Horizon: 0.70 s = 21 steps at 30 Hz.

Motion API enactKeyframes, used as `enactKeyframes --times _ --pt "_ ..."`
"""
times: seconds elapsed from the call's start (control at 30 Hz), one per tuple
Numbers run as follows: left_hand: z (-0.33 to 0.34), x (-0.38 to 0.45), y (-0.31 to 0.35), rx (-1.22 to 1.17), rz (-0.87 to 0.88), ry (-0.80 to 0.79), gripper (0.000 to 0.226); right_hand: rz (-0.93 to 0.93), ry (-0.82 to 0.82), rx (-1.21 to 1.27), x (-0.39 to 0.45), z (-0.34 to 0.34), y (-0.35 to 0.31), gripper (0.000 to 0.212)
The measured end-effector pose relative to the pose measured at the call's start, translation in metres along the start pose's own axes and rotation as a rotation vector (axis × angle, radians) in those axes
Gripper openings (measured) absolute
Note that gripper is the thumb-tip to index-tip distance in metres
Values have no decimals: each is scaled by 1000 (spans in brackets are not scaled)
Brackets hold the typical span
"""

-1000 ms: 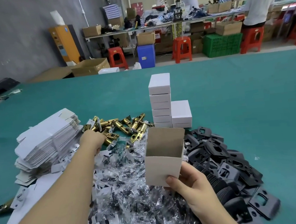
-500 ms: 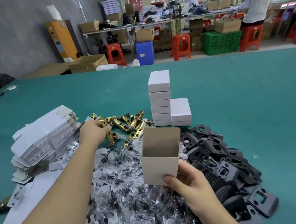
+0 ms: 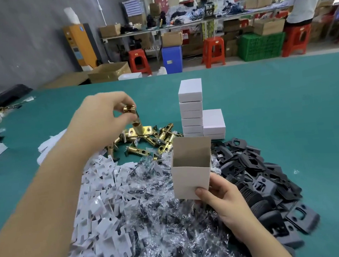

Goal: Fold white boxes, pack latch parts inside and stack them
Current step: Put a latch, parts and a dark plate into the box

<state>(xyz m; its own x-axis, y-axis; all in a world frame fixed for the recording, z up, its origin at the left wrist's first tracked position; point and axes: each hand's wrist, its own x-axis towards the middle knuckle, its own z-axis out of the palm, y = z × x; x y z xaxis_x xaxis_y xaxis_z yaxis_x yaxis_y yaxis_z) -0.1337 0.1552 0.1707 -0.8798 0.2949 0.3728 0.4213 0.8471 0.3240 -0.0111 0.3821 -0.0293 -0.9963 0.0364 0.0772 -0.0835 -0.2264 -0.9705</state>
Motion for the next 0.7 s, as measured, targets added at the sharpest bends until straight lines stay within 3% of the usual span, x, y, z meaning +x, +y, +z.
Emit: enactKeyframes --times 0.2,0.37,0.7 --pt "-50 -35 42 -299 258 66 14 9 3 -24 -1 1 -1 32" --pt "-46 -49 73 -523 346 -22 18 12 6 -24 -2 2 -4 31" --pt "10 -53 71 -265 184 17 11 27 -9 3 -1 0 -3 27"
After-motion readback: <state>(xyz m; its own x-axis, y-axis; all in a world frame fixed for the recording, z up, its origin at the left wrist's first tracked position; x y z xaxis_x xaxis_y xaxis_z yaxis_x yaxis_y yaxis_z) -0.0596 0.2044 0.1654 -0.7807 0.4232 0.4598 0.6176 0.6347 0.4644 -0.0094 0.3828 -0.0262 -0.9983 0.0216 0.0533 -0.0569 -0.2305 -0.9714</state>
